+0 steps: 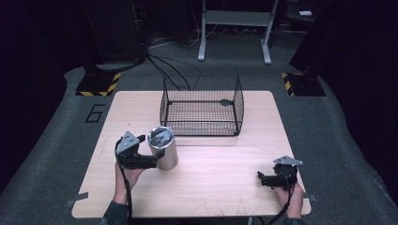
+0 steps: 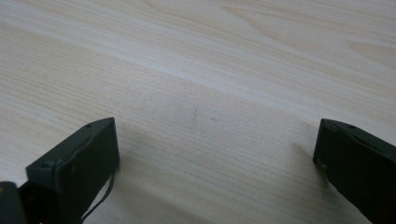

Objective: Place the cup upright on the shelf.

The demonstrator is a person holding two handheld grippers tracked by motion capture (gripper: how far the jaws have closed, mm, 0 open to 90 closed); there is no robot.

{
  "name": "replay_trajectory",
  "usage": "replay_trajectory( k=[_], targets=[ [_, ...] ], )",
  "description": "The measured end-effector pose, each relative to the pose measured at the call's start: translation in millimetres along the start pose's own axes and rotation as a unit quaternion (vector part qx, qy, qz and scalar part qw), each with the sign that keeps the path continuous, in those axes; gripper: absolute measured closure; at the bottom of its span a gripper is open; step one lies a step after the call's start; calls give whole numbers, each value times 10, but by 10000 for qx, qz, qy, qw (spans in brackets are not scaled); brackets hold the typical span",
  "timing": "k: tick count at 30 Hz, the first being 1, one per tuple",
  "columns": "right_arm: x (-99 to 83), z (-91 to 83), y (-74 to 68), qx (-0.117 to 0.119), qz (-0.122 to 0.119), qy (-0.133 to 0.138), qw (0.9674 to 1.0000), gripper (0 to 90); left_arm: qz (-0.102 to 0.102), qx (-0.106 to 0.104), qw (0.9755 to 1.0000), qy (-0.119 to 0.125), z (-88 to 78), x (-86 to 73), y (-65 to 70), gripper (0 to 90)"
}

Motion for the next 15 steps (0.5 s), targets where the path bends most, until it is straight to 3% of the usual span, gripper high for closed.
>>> replay_trajectory(
  k=[15],
  targets=[
    [1,2,-1,-9,0,15,10000,0,130,-82,9999,-3,196,0,22,0]
  ],
)
Point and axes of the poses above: each handheld gripper's, and its own axes: z roughly forward along the jaws, x roughly out of its top, y roughly to its right, the point moved 1 cm from there along z, roughly forward along the jaws, and after that the axes turned 3 degrees about z, right-handed, at the moved point
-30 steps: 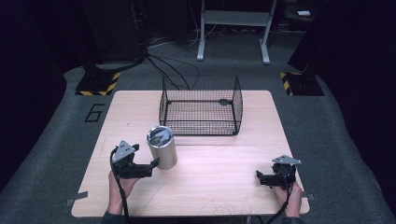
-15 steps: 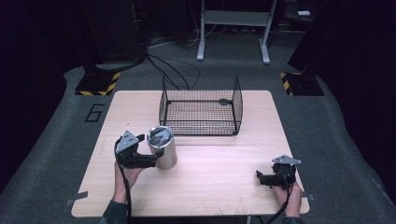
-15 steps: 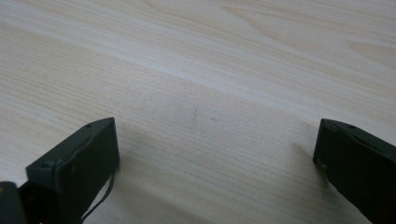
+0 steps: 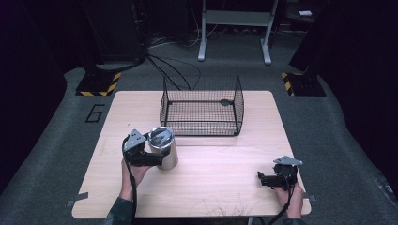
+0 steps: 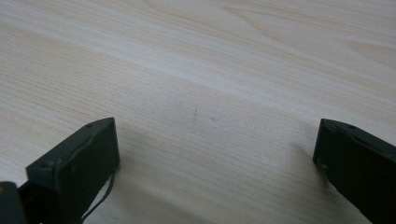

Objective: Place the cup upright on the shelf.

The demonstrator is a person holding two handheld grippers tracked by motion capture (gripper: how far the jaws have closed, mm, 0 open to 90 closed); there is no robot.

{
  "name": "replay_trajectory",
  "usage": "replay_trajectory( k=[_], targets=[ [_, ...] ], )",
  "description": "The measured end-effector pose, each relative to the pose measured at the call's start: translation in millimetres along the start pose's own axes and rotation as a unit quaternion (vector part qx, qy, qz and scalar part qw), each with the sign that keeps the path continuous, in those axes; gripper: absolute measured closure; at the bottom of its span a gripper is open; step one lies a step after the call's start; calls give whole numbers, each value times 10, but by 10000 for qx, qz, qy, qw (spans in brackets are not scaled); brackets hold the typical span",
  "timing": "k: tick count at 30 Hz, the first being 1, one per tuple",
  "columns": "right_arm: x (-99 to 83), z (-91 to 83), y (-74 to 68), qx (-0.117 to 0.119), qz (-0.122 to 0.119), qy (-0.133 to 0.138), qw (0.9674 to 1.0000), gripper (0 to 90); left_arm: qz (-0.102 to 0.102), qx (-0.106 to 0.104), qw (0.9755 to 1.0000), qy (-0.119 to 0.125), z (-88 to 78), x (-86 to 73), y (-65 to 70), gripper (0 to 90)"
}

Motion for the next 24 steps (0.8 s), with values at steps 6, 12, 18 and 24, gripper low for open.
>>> replay_trajectory(
  k=[6,12,18,24],
  targets=[
    [0,0,-1,-1,0,2,10000,0,-48,45,10000,70,45,-13,9,0],
    [0,0,-1,-1,0,0,10000,0,-67,39,9998,199,74,-20,-9,0],
    [0,-1,-2,0,13,-5,10000,0,10,112,9998,180,129,-20,7,0],
    [0,0,-1,0,-1,1,10000,0,-26,213,9996,179,168,-34,19,1]
  ],
)
Point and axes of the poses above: each handheld gripper's, and its own axes: z roughly forward along the jaws, x roughly out of its top, y roughly to its right, the point moved 1 cm from there along z, roughly forward along the jaws, and after that the axes turned 3 degrees about z, right-handed, at the moved point
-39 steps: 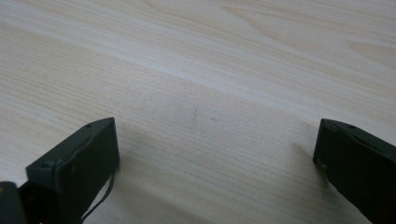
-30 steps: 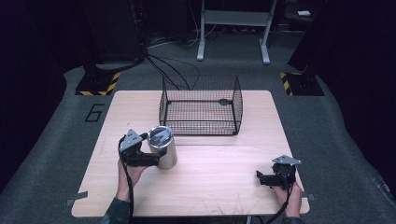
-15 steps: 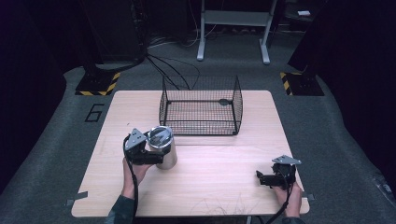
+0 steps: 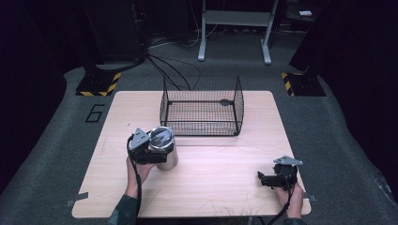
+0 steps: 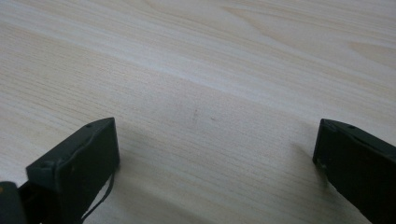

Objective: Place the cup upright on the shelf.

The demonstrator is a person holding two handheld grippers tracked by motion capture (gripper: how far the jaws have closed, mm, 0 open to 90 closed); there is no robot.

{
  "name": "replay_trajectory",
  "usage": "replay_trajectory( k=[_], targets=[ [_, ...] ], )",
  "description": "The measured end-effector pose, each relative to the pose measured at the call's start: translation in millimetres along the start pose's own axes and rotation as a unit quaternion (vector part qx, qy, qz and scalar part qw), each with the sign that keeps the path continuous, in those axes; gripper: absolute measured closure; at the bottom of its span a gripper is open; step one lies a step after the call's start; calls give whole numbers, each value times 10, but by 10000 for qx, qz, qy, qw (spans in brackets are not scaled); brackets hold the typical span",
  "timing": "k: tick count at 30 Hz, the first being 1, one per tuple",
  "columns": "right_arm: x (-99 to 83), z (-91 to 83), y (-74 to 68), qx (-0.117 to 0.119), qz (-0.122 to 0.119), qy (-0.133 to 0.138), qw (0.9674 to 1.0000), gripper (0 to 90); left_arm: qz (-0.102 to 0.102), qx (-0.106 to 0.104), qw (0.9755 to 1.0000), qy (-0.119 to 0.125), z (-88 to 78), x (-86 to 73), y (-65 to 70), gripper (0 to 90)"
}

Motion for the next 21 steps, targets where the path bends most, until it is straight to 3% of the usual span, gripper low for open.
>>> replay_trajectory(
  k=[21],
  targets=[
    [0,0,1,3,-4,0,10000,0,145,135,9998,27,13,-16,38,36]
  ],
)
Point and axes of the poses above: each handheld gripper's, and its own axes: z roughly forward along the jaws, x roughly out of its top, y roughly to its right, the point moved 1 cm from there along z, roughly forward along the jaws, and after that the axes turned 3 degrees about z, right-handed, at the moved point
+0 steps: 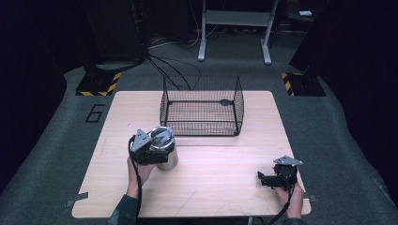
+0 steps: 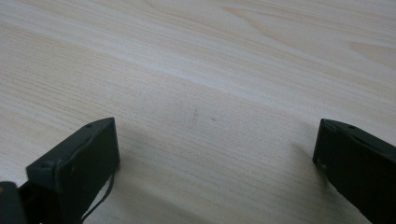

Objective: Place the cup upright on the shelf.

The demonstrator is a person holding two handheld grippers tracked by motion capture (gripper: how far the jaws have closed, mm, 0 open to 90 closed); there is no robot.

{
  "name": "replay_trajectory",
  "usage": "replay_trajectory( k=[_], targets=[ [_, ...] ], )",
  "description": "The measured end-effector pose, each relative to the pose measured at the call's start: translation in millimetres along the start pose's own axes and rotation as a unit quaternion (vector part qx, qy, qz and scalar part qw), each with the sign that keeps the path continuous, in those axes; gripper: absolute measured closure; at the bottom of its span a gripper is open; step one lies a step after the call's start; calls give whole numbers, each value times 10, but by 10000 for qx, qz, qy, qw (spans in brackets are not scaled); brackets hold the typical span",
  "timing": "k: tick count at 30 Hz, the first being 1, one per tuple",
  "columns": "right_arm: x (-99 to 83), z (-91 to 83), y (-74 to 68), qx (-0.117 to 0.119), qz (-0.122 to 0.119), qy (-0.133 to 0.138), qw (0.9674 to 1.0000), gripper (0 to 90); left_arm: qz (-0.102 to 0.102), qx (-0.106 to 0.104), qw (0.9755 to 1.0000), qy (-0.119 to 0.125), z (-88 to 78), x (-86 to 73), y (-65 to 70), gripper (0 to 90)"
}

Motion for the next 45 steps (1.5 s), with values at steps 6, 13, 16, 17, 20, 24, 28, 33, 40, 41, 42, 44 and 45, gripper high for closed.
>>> replay_trajectory(
  k=[6,13,16,17,20,24,28,33,40,41,42,44,45],
  targets=[
    [-1,-1,-2,2,17,-5,10000,0,103,32,9999,-22,-11,15,24,36],
    [0,-1,-2,3,16,-5,10000,0,144,0,9999,-16,-69,44,25,37],
    [-1,-1,-2,2,18,-4,10000,0,152,16,9999,57,-90,63,28,37],
    [0,-1,-2,4,19,-6,10000,0,151,24,9999,56,-98,68,30,37],
    [0,-1,-2,4,17,-5,10000,0,171,20,9998,74,-128,95,30,37],
    [-1,-1,-2,5,17,-5,10000,0,197,9,9998,80,-156,127,29,37],
    [0,-1,-2,5,16,-6,10000,0,225,5,9997,84,-187,163,33,37],
    [0,-1,-1,6,16,-7,10000,0,256,19,9996,145,-219,213,22,37],
    [0,-1,-2,6,18,-7,10000,0,274,12,9995,159,-237,285,2,37],
    [0,0,-1,8,17,-6,10000,0,277,22,9994,185,-235,295,-1,37],
    [0,0,-1,8,16,-8,10000,0,270,28,9994,206,-236,318,-3,37],
    [0,0,-1,8,17,-8,10000,0,303,5,9994,178,-244,348,-7,37],
    [0,0,-1,9,16,-6,10000,0,304,4,9993,194,-243,359,-5,37]
  ],
)
Point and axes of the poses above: each handheld gripper's, and its own axes: z roughly forward along the jaws, x roughly out of its top, y roughly to its right, the point moved 1 cm from there along z, roughly forward along the jaws, and after that the axes turned 3 degrees about z, right-handed, at the moved point
